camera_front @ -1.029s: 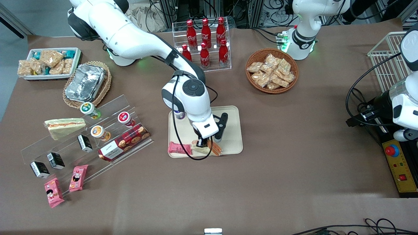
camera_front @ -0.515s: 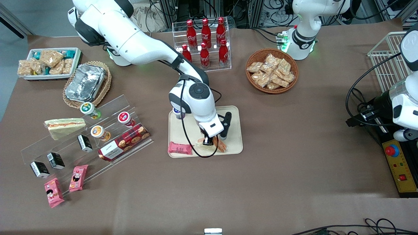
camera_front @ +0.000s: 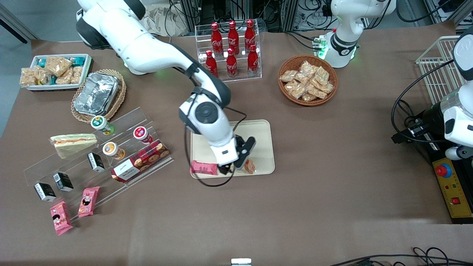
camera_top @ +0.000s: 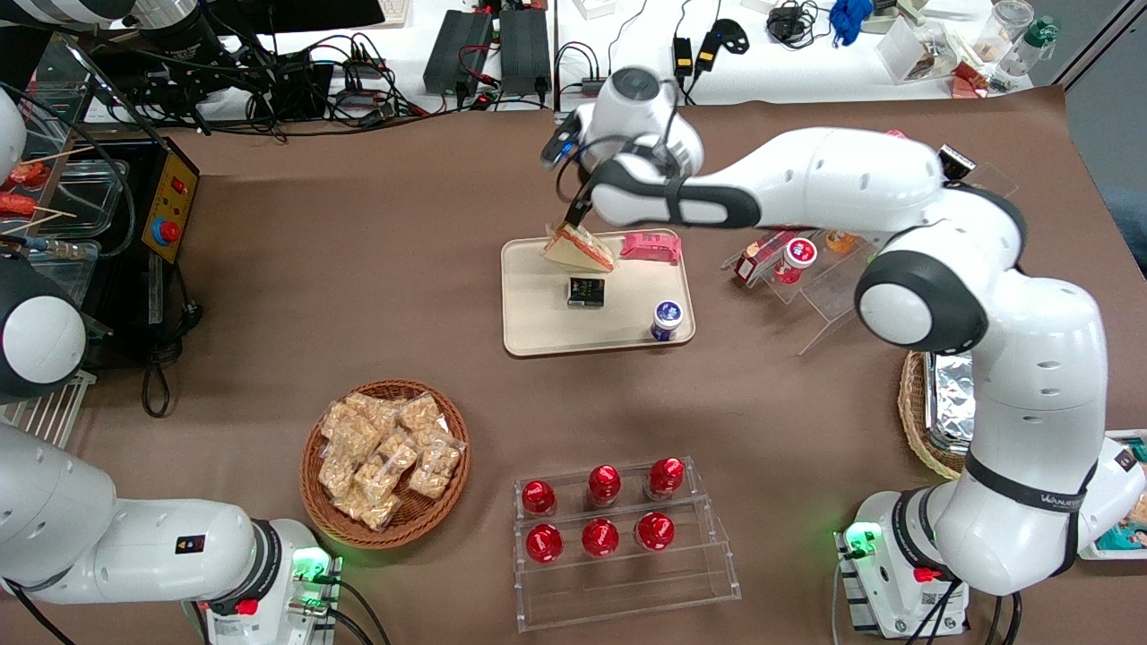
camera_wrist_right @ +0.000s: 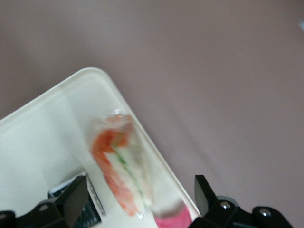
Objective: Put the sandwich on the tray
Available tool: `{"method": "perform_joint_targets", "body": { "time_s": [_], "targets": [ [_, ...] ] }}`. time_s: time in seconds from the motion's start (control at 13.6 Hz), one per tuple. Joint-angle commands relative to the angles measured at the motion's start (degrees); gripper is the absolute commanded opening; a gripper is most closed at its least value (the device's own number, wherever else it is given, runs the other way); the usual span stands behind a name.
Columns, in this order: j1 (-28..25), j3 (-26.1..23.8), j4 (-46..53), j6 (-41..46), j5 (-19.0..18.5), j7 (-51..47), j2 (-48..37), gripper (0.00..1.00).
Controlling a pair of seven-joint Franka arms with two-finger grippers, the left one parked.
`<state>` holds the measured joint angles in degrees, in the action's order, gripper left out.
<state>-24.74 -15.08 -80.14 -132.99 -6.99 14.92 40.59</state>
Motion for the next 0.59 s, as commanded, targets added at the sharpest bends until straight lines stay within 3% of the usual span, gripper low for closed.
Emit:
{"method": "perform_joint_targets", "body": {
  "time_s": [0.0,0.37,0.51],
  "targets": [
    [4.59,-0.21,-0.9,7.28,5.93,-0.59,-6.99,1.0],
    [13.3,0.4,-0.81,19.49,9.36,-1.73,-14.47,1.0],
    [13.49,4.42,-0.81,24.59,9.54,-8.45,-18.42,1.0]
  ]
}}
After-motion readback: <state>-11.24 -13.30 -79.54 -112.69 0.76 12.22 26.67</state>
